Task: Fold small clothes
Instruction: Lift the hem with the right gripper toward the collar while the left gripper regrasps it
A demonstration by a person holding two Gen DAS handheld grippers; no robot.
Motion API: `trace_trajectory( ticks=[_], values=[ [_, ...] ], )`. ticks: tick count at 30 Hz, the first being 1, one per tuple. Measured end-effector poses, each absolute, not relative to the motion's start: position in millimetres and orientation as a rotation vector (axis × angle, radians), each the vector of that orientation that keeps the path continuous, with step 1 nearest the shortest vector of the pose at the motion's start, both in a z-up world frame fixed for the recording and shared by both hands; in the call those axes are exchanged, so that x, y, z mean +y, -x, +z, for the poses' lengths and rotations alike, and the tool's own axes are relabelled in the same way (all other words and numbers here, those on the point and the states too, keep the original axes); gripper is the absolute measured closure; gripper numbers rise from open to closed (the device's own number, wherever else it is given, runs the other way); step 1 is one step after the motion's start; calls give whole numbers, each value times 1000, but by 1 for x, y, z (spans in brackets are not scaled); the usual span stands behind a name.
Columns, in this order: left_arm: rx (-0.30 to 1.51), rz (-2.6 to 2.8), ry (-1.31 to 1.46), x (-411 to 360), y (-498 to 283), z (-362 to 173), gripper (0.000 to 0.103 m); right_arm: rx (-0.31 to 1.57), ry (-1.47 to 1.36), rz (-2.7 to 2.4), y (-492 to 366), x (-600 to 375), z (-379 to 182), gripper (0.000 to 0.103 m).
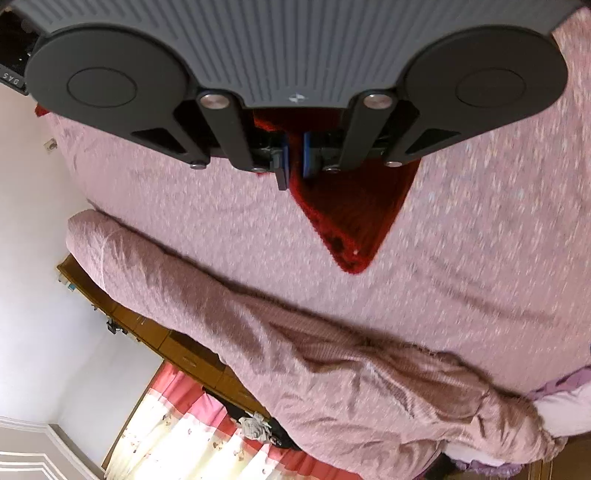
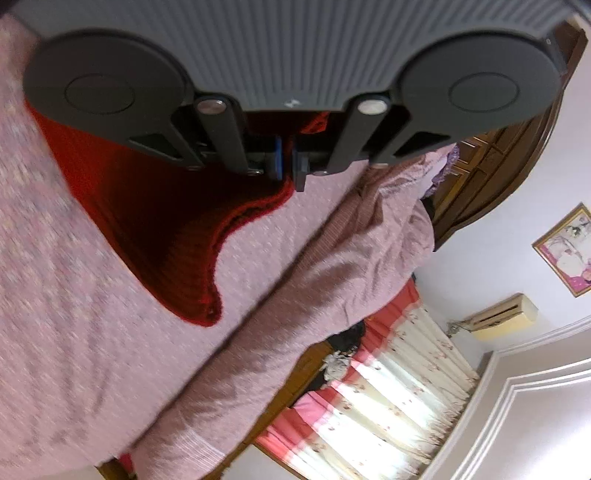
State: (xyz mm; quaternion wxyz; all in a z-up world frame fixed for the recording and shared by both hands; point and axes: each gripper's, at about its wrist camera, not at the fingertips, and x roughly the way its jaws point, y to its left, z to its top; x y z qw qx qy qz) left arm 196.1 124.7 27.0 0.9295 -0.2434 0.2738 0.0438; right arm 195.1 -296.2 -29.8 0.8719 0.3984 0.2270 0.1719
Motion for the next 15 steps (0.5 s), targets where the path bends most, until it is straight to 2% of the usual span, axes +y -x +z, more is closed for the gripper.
trace_trajectory(
  ticks=[8,15],
  values=[
    [536,121,453,127,-256,33,95,436,-775,341,-235,-285,-19,96],
    [660,160,407,129,-312,-13,95,516,-679,256,-273,-269,-49,96]
  ],
)
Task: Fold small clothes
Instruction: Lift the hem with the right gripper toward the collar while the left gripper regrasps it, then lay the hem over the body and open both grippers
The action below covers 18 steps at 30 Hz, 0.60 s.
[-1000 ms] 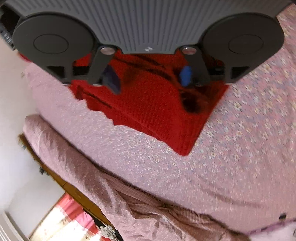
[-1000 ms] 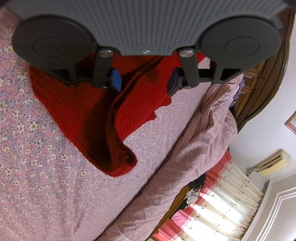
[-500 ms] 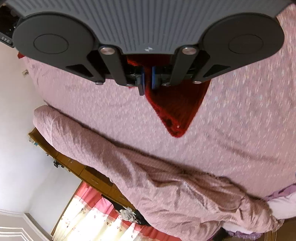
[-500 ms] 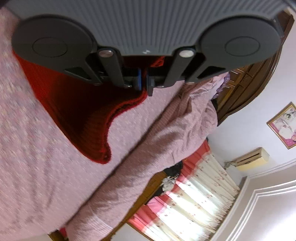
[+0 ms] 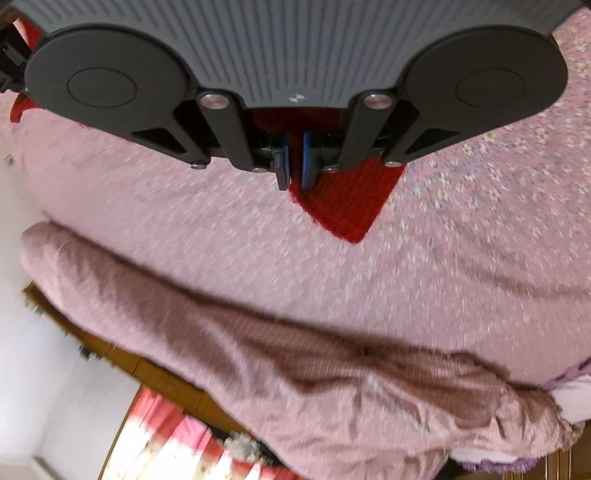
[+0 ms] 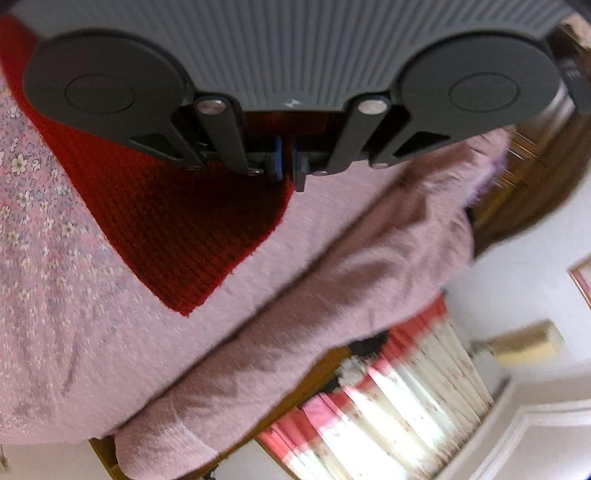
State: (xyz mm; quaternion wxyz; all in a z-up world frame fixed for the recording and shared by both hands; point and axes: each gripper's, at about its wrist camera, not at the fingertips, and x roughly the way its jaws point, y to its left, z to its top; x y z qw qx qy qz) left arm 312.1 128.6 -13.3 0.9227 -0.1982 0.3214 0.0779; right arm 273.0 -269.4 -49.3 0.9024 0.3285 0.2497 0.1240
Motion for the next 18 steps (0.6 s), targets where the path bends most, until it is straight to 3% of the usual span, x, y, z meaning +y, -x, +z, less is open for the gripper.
trace_trajectory(
  ticks=[7,14,16,17,18],
  values=[
    [751,221,401,138,-324,-53,95,621,-604,224,-290,-261,-79,95],
    [782,203,341,132,-324,-41,93,642,-600,232,-291,-261,-74,93],
    [779,186,336,129,-316,-30,90,644,-601,229,-288,-263,-68,85],
    [775,180,330,129,-312,-24,84,635,-598,226,-284,-264,-65,79],
    [771,178,321,128,-308,-18,72,622,-593,223,-281,-264,-61,65]
  ],
)
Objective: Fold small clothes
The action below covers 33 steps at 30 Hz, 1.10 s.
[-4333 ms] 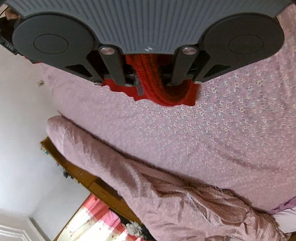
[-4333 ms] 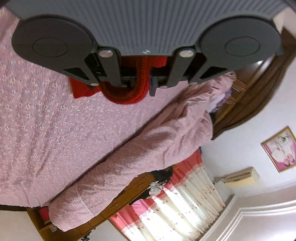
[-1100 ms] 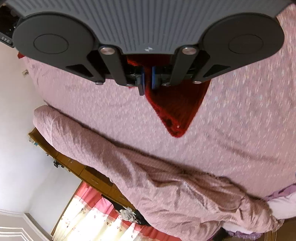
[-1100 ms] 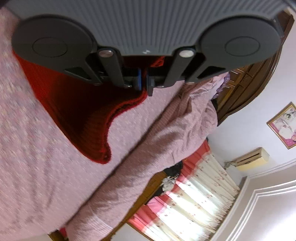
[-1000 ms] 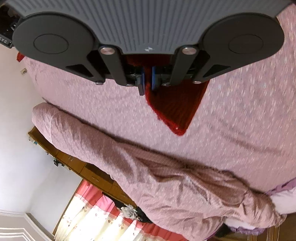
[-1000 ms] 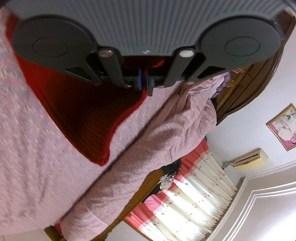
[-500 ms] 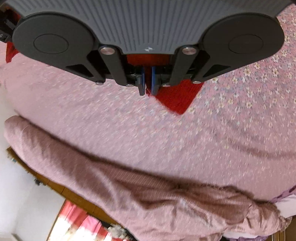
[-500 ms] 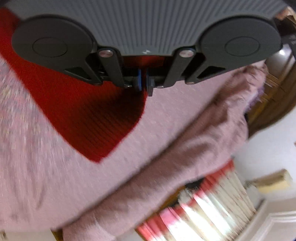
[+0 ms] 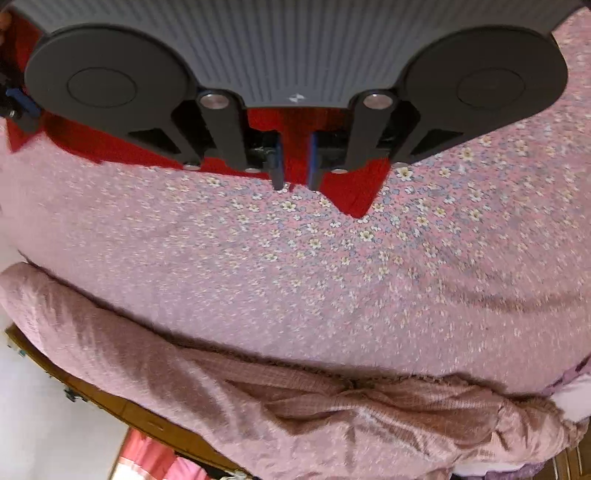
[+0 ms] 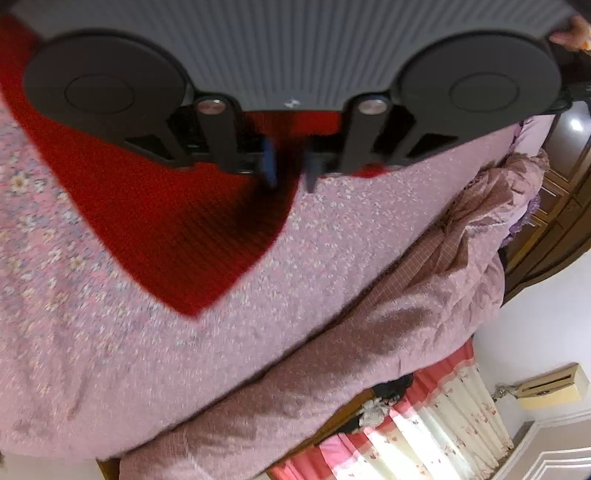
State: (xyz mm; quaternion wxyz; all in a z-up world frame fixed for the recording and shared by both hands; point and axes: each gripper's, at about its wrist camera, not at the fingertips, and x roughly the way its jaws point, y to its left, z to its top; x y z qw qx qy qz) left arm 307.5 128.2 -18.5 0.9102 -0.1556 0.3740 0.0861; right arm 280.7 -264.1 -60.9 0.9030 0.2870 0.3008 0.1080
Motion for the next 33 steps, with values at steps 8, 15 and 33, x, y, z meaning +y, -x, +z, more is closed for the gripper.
trace_trajectory(
  ticks=[8,15,33],
  values=[
    [714,152,145,101,-260,21,24,576,-564,228,-243,-281,-37,49],
    [743,91,180,93,-207,20,21,565,-489,316,-197,-277,-23,49],
    [843,94,52,83,-179,-26,20,644,-442,380,-164,-251,-54,52]
  ],
)
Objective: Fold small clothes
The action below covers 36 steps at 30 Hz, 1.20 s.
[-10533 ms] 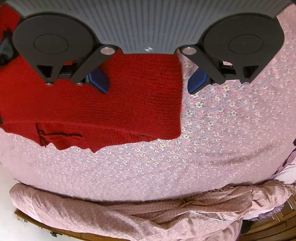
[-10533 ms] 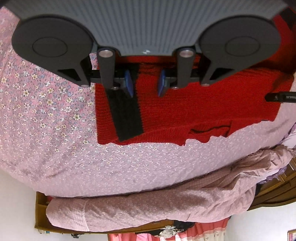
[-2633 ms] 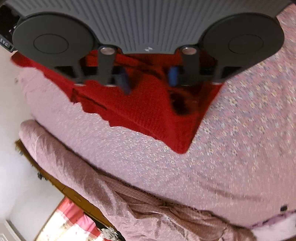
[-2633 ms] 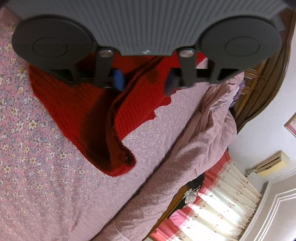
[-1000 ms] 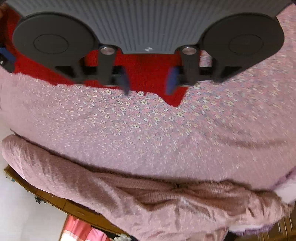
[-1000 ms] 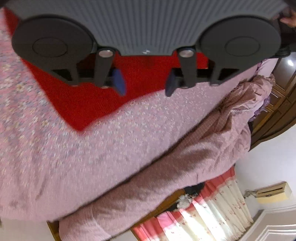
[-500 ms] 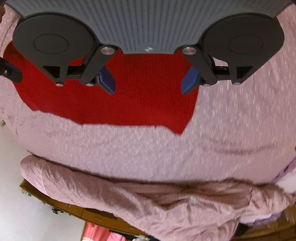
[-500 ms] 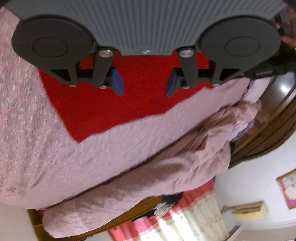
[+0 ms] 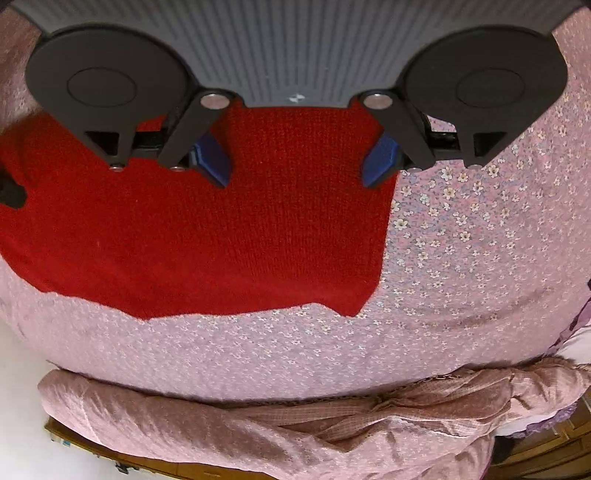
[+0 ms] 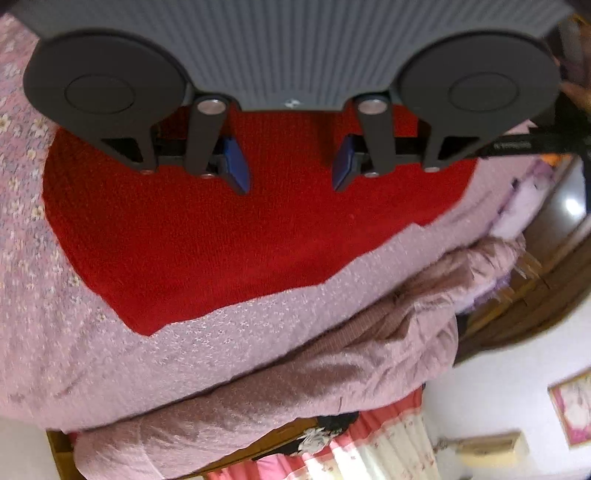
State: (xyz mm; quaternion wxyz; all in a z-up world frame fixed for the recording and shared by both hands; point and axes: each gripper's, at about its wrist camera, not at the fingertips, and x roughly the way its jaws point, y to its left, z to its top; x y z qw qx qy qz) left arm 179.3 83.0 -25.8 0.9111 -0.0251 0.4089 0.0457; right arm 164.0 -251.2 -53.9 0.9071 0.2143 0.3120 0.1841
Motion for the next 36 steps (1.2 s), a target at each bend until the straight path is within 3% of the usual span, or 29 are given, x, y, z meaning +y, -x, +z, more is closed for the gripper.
trace_trajectory(
  ticks=[4,17,21,32,33,34,36],
  values=[
    [845,117,28,73,-175,-21,20,641,-530,406,-155,-273,-47,50],
    [847,140,74,66,-141,-10,20,580,-392,318,-107,-356,-42,48],
    [861,161,84,68,-136,-14,20,639,-388,331,-121,-359,-59,47],
    [871,200,112,74,-134,-21,20,555,-405,458,-134,-344,-58,47],
    [872,203,112,74,-133,-22,20,567,-397,453,-134,-342,-58,53],
    [872,206,110,75,-133,-23,20,585,-393,430,-135,-342,-59,83],
    [875,204,109,77,-133,-24,20,621,-438,356,-136,-349,-59,86]
  ],
)
